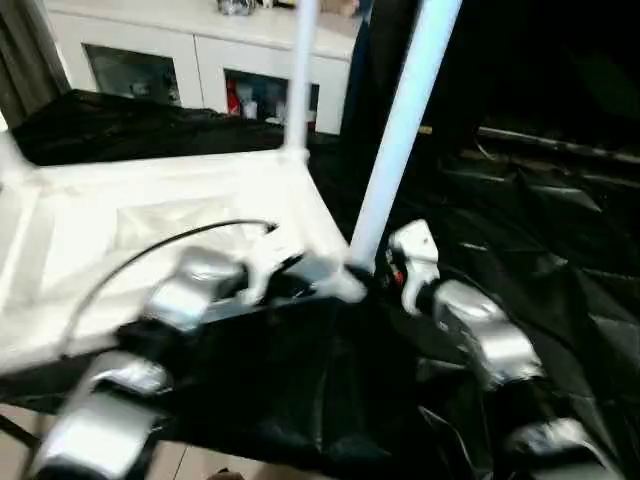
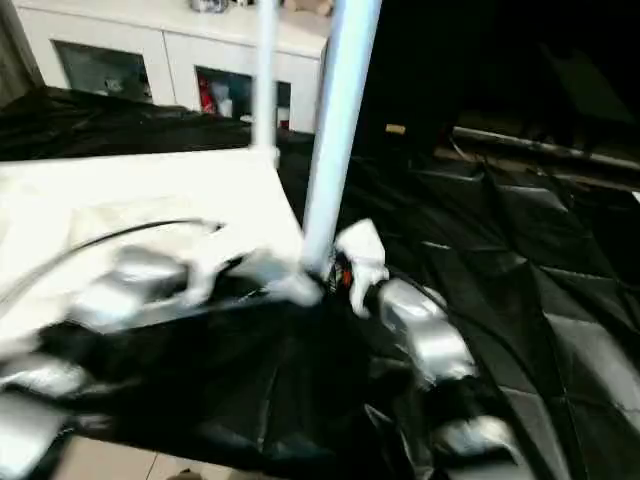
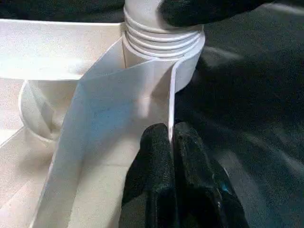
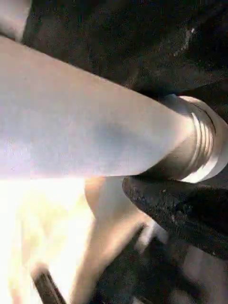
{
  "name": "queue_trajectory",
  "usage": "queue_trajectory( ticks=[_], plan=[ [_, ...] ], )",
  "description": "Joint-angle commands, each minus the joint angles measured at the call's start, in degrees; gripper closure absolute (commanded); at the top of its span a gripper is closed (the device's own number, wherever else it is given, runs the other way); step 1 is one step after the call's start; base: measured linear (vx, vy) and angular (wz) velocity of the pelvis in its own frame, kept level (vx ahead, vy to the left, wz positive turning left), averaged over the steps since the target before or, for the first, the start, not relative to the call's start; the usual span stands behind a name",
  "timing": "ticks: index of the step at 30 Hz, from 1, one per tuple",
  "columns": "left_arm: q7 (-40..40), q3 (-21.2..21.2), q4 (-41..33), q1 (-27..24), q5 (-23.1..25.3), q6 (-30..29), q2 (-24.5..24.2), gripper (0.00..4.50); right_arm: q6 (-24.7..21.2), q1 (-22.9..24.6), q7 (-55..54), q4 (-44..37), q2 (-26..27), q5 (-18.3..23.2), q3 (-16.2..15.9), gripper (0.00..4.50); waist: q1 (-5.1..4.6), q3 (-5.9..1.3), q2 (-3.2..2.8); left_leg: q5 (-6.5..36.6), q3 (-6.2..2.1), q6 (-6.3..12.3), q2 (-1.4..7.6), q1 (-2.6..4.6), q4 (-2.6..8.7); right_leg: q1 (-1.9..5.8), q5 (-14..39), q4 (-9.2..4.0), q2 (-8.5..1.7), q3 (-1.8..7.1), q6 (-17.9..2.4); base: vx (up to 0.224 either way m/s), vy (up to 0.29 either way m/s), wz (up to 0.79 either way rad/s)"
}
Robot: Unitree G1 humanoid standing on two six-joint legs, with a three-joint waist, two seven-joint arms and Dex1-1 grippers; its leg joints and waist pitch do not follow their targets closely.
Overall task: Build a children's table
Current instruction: Rotate leg to tighten
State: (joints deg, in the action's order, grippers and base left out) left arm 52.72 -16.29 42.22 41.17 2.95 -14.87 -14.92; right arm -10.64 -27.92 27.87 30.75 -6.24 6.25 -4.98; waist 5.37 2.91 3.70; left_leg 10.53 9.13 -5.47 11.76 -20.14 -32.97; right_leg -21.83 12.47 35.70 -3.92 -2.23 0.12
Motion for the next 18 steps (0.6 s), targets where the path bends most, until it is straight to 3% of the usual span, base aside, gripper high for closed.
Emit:
queue_trajectory(
  ticks=[1,2,3,5,6,7,8,9,10,11,14,15,16,18],
  plan=[
    [-9.9,1.1,2.6,2.1,1.0,-2.2,4.0,4.5,-4.6,0.3,-6.6,6.3,4.1,-2.0,-2.0,2.27,-0.57,-2.32,-0.83,21.3,-0.53,-3.71,1.33,0.76,4.98,0.3,26.6,-6.22,-4.07,2.17,-7.1,0.0,0.0,0.0],
    [-12.0,1.1,3.4,2.8,1.2,-2.7,5.7,4.5,-4.9,-0.9,-10.0,8.0,5.7,-2.6,-1.6,2.27,-0.79,-2.34,-0.63,22.1,-0.48,-3.71,1.1,0.79,4.9,0.3,27.7,-6.37,-4.0,1.99,-6.7,0.0,0.0,0.0],
    [-13.4,0.8,3.9,3.3,1.5,-2.9,7.7,4.5,-4.9,-2.3,-13.1,9.7,7.6,-3.0,-1.3,2.27,-0.72,-2.39,-1.05,22.8,-0.56,-3.51,1.08,0.96,4.89,0.21,28.8,-6.56,-4.3,1.97,-6.1,0.0,0.0,0.0],
    [-13.6,0.2,4.1,3.6,1.9,-2.6,9.0,4.5,-4.3,-3.3,-13.8,10.6,9.1,-3.1,-1.2,2.27,-0.86,-2.49,-1.0,23.3,-0.64,-3.12,1.18,0.99,5.01,0.29,28.1,-6.82,-4.3,1.82,-5.7,0.0,0.0,0.0],
    [-13.0,-0.6,4.1,3.6,2.4,-2.4,9.6,4.5,-3.6,-3.7,-13.3,10.6,9.8,-3.1,-1.5,2.27,-0.77,-2.68,-1.23,22.2,-0.62,-2.76,1.24,0.66,5.24,0.68,25.3,-6.66,-4.19,1.82,-5.7,0.0,0.0,0.0],
    [-12.8,-0.9,4.3,3.7,2.8,-2.3,9.8,4.5,-3.1,-3.9,-13.1,10.7,10.1,-3.3,-1.7,2.0,-0.62,-2.78,-1.45,21.1,-0.46,-2.58,1.26,0.53,5.25,0.71,21.7,-6.4,-4.07,1.97,-6.1,0.0,0.0,0.0],
    [-12.3,-1.2,4.4,3.8,3.1,-2.4,9.6,4.5,-2.8,-3.8,-11.9,10.2,9.9,-3.1,-1.8,2.0,-0.61,-2.75,-1.36,20.9,-0.24,-2.35,1.24,0.63,5.23,0.6,19.9,-6.32,-3.97,2.03,-6.6,0.0,0.0,0.0],
    [-12.1,-1.3,4.6,3.9,3.2,-2.5,9.6,4.5,-2.5,-3.9,-11.3,10.0,9.9,-3.0,-1.8,2.0,-0.54,-2.73,-1.82,21.2,-0.24,-2.37,1.19,0.63,5.25,0.64,19.6,-6.25,-3.98,2.06,-6.9,0.0,0.0,0.0],
    [-11.8,-1.4,4.9,4.0,3.4,-2.3,9.4,4.5,-2.3,-4.0,-11.1,10.1,9.8,-3.0,-1.5,1.68,-0.56,-2.72,-1.84,21.6,-0.18,-2.37,1.16,0.64,5.25,0.64,19.8,-6.37,-3.95,2.07,-7.0,0.0,0.0,0.0],
    [-11.0,-1.7,4.9,4.0,3.5,-2.3,8.9,4.5,-2.1,-3.9,-10.1,9.7,9.4,-2.8,-1.5,1.64,-0.54,-2.8,-1.55,21.8,-0.14,-2.2,1.14,0.64,5.21,0.7,20.4,-6.43,-3.99,2.06,-7.0,0.0,0.0,0.0],
    [-7.8,-2.2,4.3,3.3,3.6,-1.7,7.0,4.5,-1.8,-3.0,-6.3,7.1,7.5,-1.9,-1.3,1.48,-0.5,-2.73,-1.41,22.6,-0.15,-1.91,1.13,0.72,5.17,0.57,23.1,-6.75,-4.15,2.06,-6.5,0.0,0.0,0.0],
    [-6.0,-2.5,3.8,2.9,3.6,-1.1,6.0,4.5,-2.9,-2.1,-3.4,4.4,6.1,-0.5,-1.2,1.24,-0.21,-2.96,-1.26,20.5,-0.15,-1.02,1.21,0.47,5.23,1.08,21.4,-6.63,-4.19,2.13,-6.2,0.0,0.0,0.0],
    [-2.4,-3.1,2.9,2.0,3.5,0.0,4.0,4.5,-4.6,0.1,2.3,-1.2,2.6,0.8,-2.8,1.24,-0.13,-2.95,-1.24,19.4,-0.04,-0.71,1.29,0.4,5.22,1.07,19.8,-6.57,-4.15,2.23,-6.4,0.0,0.0,0.0],
    [1.6,-3.7,1.7,0.8,3.4,1.2,2.0,4.5,-4.7,2.4,7.1,-5.8,-1.4,1.0,-4.8,1.11,0.21,-3.1,-1.06,15.9,0.2,0.5,1.48,0.35,5.0,1.38,13.6,-5.91,-3.95,2.22,-8.0,0.0,0.0,0.0]
  ],
)
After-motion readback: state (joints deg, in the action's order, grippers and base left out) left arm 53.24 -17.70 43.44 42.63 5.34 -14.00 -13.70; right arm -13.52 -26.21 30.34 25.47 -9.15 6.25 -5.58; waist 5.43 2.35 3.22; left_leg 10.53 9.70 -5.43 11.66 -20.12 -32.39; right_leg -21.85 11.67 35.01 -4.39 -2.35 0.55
